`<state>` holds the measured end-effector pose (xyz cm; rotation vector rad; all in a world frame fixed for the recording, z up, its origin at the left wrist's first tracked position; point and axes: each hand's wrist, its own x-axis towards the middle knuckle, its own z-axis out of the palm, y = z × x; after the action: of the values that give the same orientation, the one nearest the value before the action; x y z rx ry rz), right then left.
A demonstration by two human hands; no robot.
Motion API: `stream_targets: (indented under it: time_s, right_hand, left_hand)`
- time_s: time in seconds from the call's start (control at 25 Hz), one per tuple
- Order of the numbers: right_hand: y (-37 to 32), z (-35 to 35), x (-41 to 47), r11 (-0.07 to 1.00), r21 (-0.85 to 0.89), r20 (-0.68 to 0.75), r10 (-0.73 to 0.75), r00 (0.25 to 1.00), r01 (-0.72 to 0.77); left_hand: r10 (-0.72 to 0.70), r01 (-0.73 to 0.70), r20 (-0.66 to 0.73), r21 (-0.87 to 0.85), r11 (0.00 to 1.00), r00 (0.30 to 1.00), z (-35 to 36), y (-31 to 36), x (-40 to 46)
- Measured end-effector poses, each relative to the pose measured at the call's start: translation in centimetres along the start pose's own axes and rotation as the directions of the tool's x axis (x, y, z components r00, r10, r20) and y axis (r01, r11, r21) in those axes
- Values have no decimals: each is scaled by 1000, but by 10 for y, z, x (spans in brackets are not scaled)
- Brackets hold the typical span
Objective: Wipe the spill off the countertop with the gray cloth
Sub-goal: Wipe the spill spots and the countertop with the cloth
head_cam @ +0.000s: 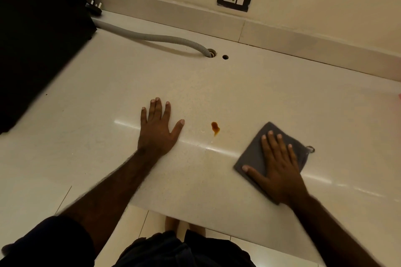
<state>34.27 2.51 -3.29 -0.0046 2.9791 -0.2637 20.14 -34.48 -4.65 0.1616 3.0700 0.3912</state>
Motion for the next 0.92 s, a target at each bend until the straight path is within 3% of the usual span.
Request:
stream_targets:
  time_s: [0.12, 0.28, 0.4, 0.52, 0.64, 0.8, 0.92]
  right_hand:
    - [-25, -9, 45, 996, -27, -10, 83, 996, -84]
    - [-68, 3, 32, 997, 17, 4, -80, 997, 80]
    - [-44, 13, -10, 988, 1, -10, -153, 988, 153]
    - [-16, -2, 0, 999, -10, 31, -31, 999, 31]
    - [-43, -11, 42, 998, -12, 35, 66, 997, -65]
    - [-106, 11, 34, 996, 37, 2, -82, 997, 82]
    - [-91, 24, -8, 982, 24, -57, -187, 981, 188]
  left_hand:
    - [1, -1, 12, 1, 1000, 1000, -1, 1, 0]
    - [-6, 6, 22, 14, 1000, 1000, -1, 1, 1]
    - [-4, 4, 13, 17, 1000, 1000, 0, 0, 1]
    - [-1, 1, -13, 10, 1000, 1000, 3, -1, 1]
    - [-1, 1, -20, 15, 1000, 1000, 5, -2, 1]
    - [-7, 7, -18, 16, 1000, 1000, 8, -2, 3]
    - [-4, 4, -31, 17, 1000, 999, 10, -4, 4]
